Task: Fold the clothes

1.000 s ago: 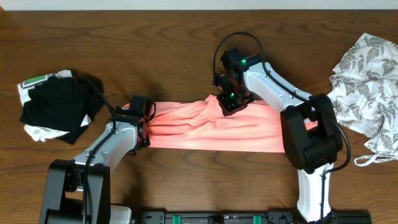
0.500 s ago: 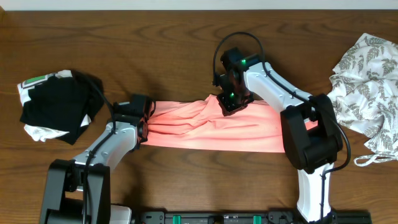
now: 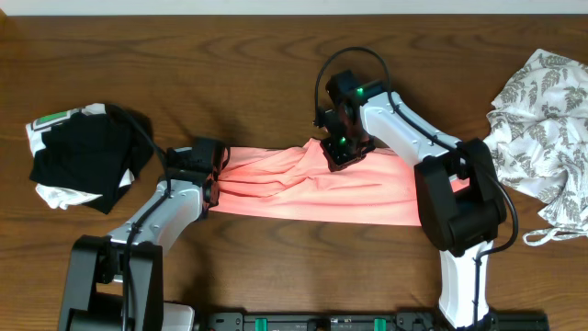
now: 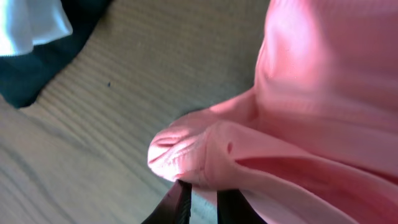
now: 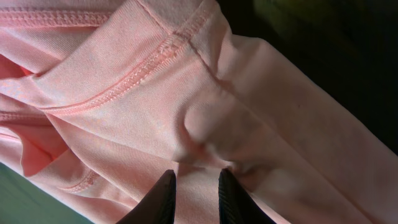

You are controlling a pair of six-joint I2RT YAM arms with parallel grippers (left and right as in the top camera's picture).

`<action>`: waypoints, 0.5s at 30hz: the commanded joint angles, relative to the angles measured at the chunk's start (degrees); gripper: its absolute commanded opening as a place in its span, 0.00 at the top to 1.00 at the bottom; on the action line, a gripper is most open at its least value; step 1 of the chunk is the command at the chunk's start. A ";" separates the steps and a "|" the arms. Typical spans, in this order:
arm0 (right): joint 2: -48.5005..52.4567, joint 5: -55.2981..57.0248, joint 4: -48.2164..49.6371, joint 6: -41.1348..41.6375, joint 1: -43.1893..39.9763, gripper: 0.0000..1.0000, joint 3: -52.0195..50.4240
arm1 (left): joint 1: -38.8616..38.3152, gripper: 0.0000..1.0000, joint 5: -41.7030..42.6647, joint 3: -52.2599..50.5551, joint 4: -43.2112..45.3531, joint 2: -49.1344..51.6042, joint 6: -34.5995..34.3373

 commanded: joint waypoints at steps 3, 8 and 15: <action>1.03 -0.07 0.15 0.74 -0.79 0.78 -1.03 | 0.00 0.89 -1.57 -0.11 -0.98 0.13 0.57; 1.03 -0.07 0.57 0.72 -0.79 0.77 -1.81 | 0.00 0.89 -1.60 0.00 -0.68 -1.84 0.59; 1.03 -0.07 0.57 0.74 -0.79 0.77 -1.86 | 0.00 0.89 -1.55 0.17 -0.28 -2.47 0.59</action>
